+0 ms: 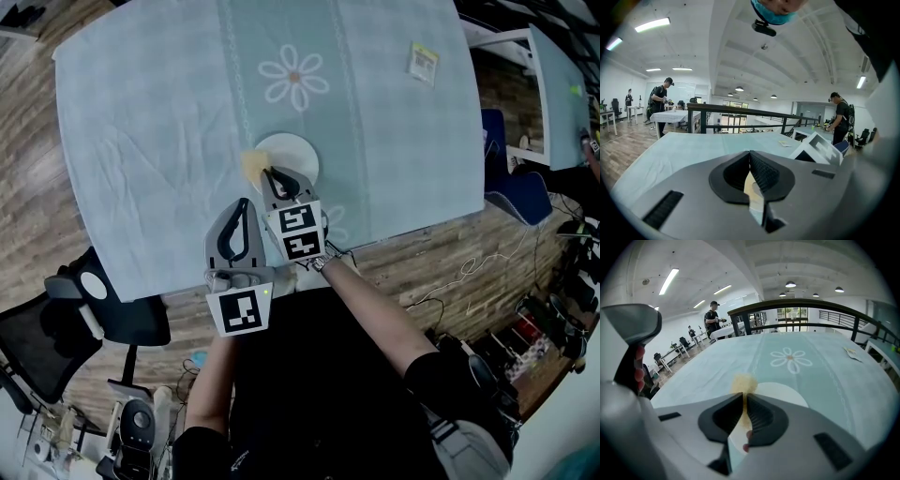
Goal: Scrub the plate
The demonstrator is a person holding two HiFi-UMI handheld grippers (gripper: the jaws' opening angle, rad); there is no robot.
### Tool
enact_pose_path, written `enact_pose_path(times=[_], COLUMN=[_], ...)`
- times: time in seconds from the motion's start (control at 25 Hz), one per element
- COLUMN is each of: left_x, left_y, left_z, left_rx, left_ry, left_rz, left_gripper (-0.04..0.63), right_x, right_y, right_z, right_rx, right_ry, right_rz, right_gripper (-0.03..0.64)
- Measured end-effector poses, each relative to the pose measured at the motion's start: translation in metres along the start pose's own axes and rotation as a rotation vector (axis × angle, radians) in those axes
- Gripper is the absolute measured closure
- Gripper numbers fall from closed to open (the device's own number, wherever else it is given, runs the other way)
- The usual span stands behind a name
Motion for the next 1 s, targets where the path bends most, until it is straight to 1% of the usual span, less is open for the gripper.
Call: enact_pose_path(times=[0.24, 0.8, 1.0], left_x=[0.002, 0.005, 0.004], left_y=[-0.001, 0.008, 0.01], left_z=[0.001, 0.008, 0.01], left_rx=[0.007, 0.027, 0.032], left_ry=[0.004, 0.022, 0.022], left_rz=[-0.005, -0.014, -0.015], left_gripper=[0.581, 0.581, 0.581], right_x=[0.01, 0.032, 0.038], right_y=[0.006, -0.002, -0.009], right_z=[0.013, 0.049, 0.066], right_rx=[0.044, 0.121, 0.163], right_ry=[0.044, 0.06, 0.067], right_rz=[-0.036, -0.066, -0.071], right_gripper=[0.581, 0.58, 0.581])
Point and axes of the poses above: the fingertips, and each gripper's own axes: y forward along the fingers, z to its right, x out of its underside, the point moved 5 cm from there along -y, backward along the fingers, and after that the axes turned 15 degrees about -y, right-handed, at the moved point
